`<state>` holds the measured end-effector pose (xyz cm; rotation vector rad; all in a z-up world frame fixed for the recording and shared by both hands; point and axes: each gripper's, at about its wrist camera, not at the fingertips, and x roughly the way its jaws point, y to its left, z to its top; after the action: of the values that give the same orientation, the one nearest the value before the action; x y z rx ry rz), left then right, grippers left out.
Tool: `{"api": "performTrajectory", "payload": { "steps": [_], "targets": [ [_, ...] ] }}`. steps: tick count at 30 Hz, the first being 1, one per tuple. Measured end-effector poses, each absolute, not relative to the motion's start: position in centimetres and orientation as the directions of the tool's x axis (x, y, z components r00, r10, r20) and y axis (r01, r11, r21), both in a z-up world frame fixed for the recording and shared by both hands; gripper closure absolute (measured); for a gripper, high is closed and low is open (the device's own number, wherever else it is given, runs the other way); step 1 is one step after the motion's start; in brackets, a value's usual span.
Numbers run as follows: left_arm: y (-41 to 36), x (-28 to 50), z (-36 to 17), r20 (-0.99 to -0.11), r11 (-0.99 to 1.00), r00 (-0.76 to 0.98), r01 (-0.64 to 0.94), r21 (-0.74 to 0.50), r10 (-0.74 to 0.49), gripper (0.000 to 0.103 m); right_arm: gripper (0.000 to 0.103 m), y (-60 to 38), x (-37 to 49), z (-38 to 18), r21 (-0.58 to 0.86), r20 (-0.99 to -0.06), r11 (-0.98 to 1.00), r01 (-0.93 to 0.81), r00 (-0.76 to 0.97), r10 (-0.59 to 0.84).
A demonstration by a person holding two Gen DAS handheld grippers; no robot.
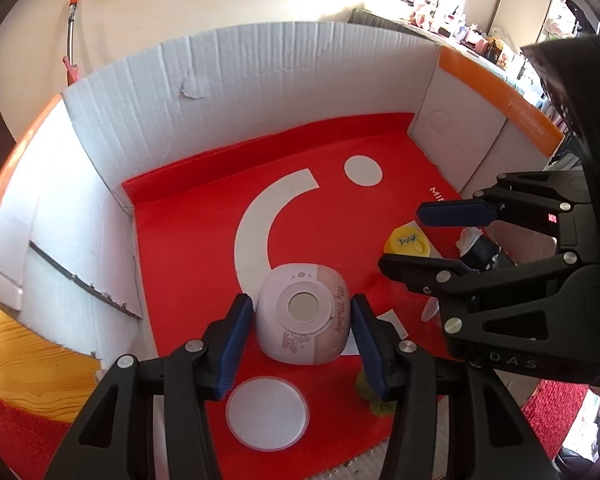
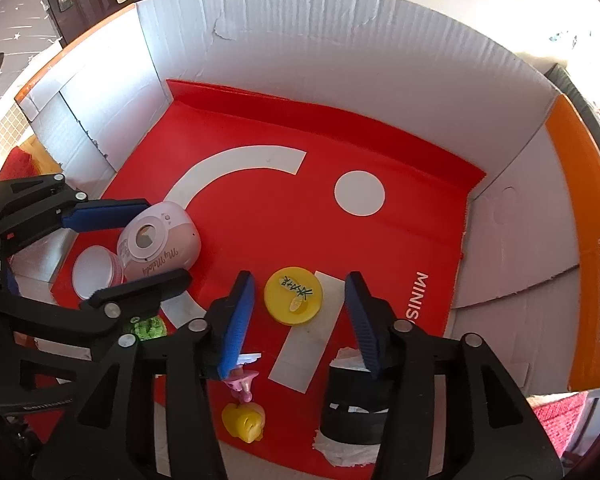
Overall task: Organize objects
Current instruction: 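Open both grippers to set the pink device and yellow lid on the box floor, then withdraw both grippers from the box toward the remaining items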
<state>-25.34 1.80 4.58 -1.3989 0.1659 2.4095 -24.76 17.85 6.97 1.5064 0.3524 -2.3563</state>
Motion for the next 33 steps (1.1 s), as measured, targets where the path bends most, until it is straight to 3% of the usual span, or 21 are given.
{"api": "performTrajectory", "payload": {
  "steps": [17, 23, 33],
  "targets": [
    [0.8, -21.7, 8.7, -0.795, -0.945, -0.561, -0.324, -0.045, 0.230, 0.044, 0.044, 19.7, -21.6, 12.3, -0.087, -0.856, -0.924, 0.371, -0.503, -0.121],
    [-0.2, -19.7, 10.6, -0.753, -0.955, -0.616, -0.292, -0.053, 0.230, 0.037, 0.039, 19.8, -17.6, 14.8, -0.117, -0.808, -0.926, 0.360, -0.576, -0.122],
    [-1.4, -15.4, 13.0, -0.670, -0.972, -0.713, -0.229, -0.056, 0.207, 0.019, 0.029, 20.7, -14.0, 16.7, -0.040, -0.719, -0.942, 0.334, -0.664, -0.205]
  ]
}}
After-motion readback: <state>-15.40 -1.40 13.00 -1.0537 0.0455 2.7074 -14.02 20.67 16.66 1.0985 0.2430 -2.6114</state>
